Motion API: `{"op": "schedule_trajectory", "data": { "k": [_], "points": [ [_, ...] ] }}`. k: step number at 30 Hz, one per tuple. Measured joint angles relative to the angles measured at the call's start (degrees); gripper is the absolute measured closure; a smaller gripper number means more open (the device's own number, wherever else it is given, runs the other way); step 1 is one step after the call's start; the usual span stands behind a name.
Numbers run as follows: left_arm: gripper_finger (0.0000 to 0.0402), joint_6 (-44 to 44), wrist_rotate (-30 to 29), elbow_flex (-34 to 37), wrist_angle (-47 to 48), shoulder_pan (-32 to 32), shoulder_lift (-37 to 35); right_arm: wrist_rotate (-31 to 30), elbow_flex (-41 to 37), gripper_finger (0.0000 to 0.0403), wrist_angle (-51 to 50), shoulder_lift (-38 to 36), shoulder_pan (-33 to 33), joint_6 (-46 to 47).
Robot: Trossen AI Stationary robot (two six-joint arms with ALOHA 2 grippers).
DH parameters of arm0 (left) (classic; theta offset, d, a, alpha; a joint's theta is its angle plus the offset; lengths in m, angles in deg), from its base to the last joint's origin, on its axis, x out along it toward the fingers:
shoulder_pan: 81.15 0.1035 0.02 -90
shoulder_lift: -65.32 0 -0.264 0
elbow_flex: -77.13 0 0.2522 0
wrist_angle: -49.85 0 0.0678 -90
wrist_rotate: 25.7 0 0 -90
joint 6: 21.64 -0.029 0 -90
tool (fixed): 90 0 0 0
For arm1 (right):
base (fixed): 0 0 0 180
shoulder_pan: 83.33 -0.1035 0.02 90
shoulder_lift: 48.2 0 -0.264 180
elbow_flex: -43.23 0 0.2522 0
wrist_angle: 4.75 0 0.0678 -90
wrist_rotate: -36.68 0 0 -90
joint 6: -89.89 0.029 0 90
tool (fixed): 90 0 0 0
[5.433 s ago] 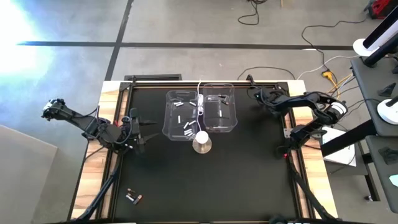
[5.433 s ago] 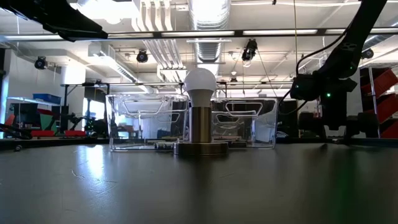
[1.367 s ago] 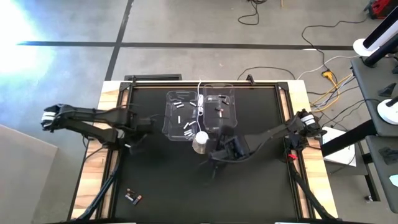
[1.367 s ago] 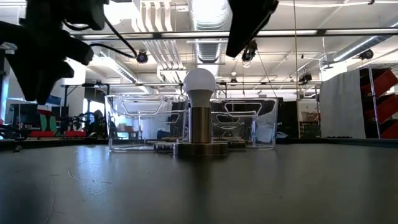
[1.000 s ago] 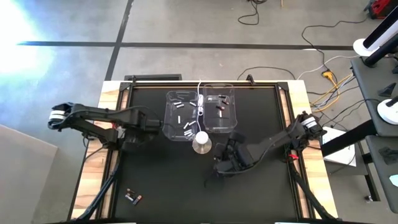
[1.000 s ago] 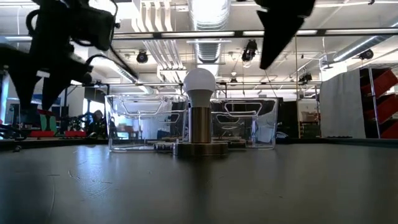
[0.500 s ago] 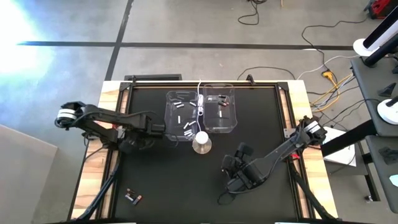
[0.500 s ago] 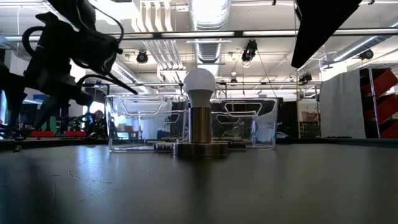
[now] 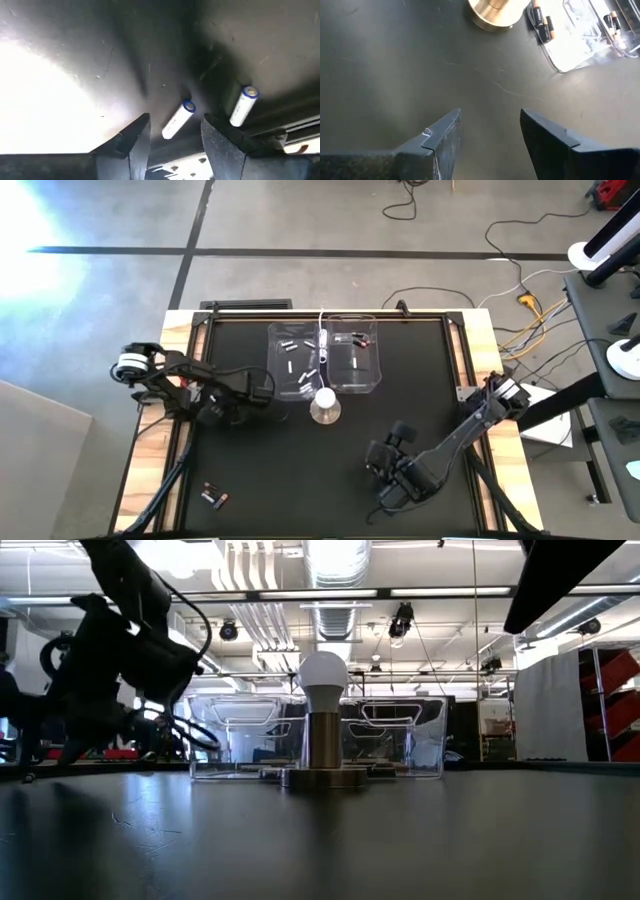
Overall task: Sort batteries
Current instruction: Put the white battery into the left transparent bin
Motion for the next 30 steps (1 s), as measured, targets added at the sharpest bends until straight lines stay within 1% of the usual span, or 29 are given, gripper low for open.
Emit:
{"op": "schedule_trajectory", "data": {
  "k": [5,13,16,23,25,30],
  "points": [
    [0.0247,0.19,1.04,3.43,-0.25,-0.07,1.48,-0.44,-0.07,0.0204,-0.24,0.0,-0.98,1.04],
    [0.0251,-1.66,-1.73,5.98,-2.81,-0.21,2.51,-1.08,-0.07,0.0204,-0.32,0.0,-1.11,1.07],
    [0.0277,-1.74,-2.58,6.12,-3.19,-0.19,2.47,-1.08,-0.07,0.0204,-0.37,0.0,-1.11,1.09],
    [0.0379,-0.82,-3.68,6.19,-4.1,-0.16,2.49,-1.1,-0.08,0.0204,-0.46,0.0,-1.09,0.91],
    [0.039,0.85,-3.66,6.11,-4.02,-0.15,2.51,-1.1,-0.07,0.0204,-0.66,0.0,-1.09,0.77],
    [0.0389,3.76,-4.85,4.27,-3.43,-0.99,2.74,-1.12,-0.07,0.0204,-0.98,-0.01,-1.2,0.19]
  ]
}}
